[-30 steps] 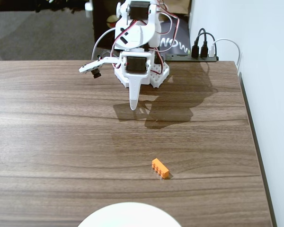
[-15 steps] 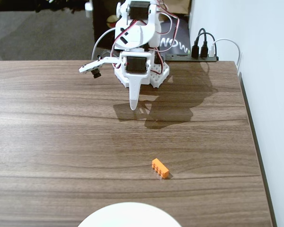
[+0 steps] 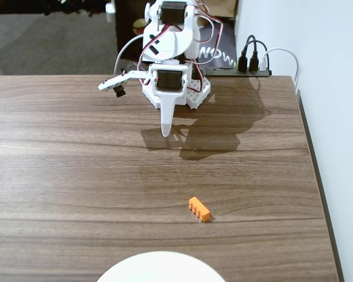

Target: Grasp a lego block and put it on the plate.

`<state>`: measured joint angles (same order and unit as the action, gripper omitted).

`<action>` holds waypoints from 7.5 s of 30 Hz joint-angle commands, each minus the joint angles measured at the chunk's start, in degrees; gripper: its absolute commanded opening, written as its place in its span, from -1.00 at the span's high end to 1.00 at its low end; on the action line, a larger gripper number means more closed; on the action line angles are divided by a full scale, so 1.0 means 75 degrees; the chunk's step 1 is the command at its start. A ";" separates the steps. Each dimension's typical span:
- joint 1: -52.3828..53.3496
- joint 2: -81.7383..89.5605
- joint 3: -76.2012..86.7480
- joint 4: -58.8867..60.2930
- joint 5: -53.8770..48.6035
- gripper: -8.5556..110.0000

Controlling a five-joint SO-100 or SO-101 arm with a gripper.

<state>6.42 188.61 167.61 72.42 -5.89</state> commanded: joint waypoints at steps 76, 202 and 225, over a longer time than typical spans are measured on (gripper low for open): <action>0.0164 -0.3082 -0.1383 -0.1547 -0.2672 0.85; -0.1172 -1.3523 -1.0770 0.1430 -1.5539 0.84; -0.1219 -1.4297 -1.0969 0.0551 -1.4262 0.21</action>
<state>-2.20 81.12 87.98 77.08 -113.29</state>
